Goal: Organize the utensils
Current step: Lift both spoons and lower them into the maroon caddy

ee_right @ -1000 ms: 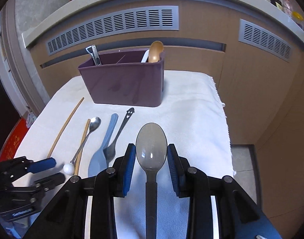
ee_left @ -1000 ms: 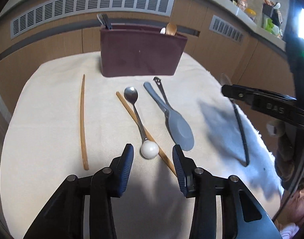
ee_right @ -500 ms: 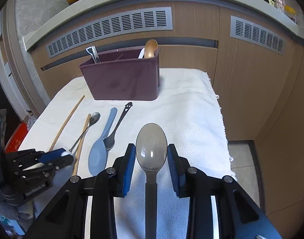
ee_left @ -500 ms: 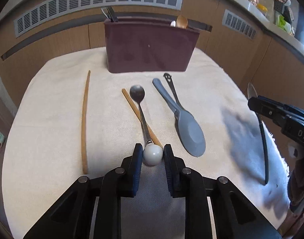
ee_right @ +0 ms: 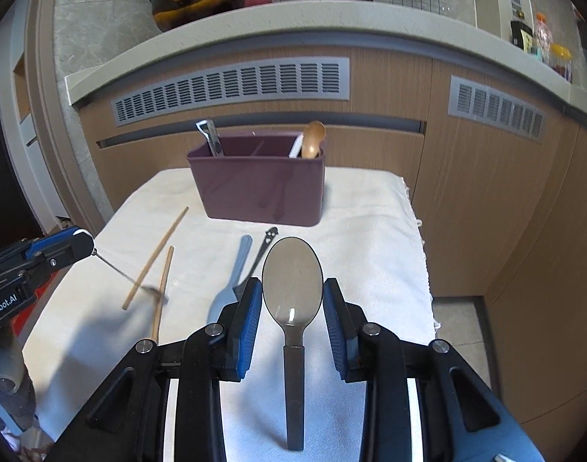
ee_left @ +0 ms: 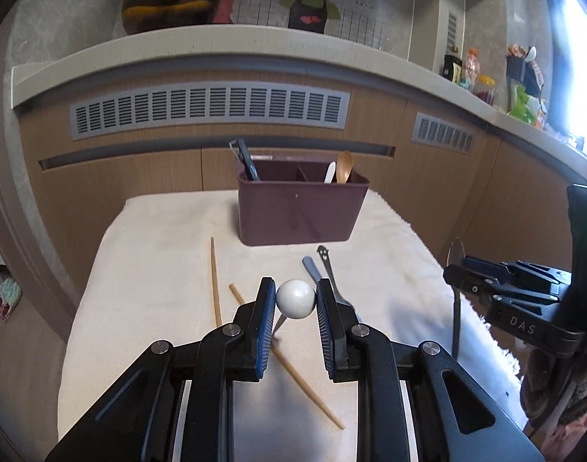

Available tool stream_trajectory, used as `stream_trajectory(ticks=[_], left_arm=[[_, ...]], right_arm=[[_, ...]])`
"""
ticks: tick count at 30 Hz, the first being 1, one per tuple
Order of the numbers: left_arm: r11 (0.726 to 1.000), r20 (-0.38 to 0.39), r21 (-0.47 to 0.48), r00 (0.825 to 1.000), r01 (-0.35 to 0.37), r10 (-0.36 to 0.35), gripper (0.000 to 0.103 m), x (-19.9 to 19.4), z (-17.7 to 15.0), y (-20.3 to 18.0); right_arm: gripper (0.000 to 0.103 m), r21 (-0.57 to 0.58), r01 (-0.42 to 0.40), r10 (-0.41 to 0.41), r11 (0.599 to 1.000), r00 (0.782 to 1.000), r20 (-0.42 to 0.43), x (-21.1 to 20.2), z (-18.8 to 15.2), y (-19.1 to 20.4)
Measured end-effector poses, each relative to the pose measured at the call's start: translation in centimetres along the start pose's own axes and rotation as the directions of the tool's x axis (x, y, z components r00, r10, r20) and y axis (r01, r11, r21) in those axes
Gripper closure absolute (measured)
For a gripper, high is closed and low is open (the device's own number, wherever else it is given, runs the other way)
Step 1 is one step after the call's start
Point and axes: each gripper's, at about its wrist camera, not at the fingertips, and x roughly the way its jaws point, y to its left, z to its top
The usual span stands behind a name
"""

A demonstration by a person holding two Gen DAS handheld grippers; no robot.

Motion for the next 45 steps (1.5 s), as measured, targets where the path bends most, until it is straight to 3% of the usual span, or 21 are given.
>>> stream_trajectory(ticks=[13,17,22,27,33,38,45], left_arm=[[0.999,0.062,0.022,0.998,0.032,-0.033,0.081,-4.0,1.2,-0.7],[0.997,0.082,0.044,0.995,0.056,-0.059,0.081,-5.0,2.9,-1.3],[0.993,0.166,0.105,0.983,0.059,-0.076,0.081,-7.0,7.6,-2.5],[0.988,0.284,0.141,0.953,0.068,-0.106,0.081,-8.9,15.2,-3.1],[0.986,0.351,0.131,0.926,0.100,-0.141,0.081,-8.5,22.4,-1.9],[0.989,0.378,0.113,0.916,0.098,-0.134,0.080,-5.9,25.7,-0.3],[0.990,0.320,0.084,0.938,0.112,-0.133,0.080,1.3,25.3,2.0]], right_arm=[[0.073,-0.024,-0.010,0.011,1.000,0.999,0.048,-2.6,0.6,1.5],[0.073,-0.052,-0.002,0.007,0.999,0.995,0.099,-4.2,2.2,2.0],[0.073,-0.096,0.055,-0.031,0.994,0.972,0.231,-7.2,7.0,2.5],[0.073,-0.074,0.059,-0.027,0.996,0.928,0.372,-10.3,14.0,1.9],[0.073,-0.053,0.073,-0.041,0.996,0.886,0.462,-10.0,21.1,1.5],[0.073,-0.041,0.062,-0.037,0.997,0.894,0.446,-6.1,24.0,1.0],[0.073,-0.043,0.025,-0.009,0.999,0.943,0.332,2.6,23.6,0.6]])
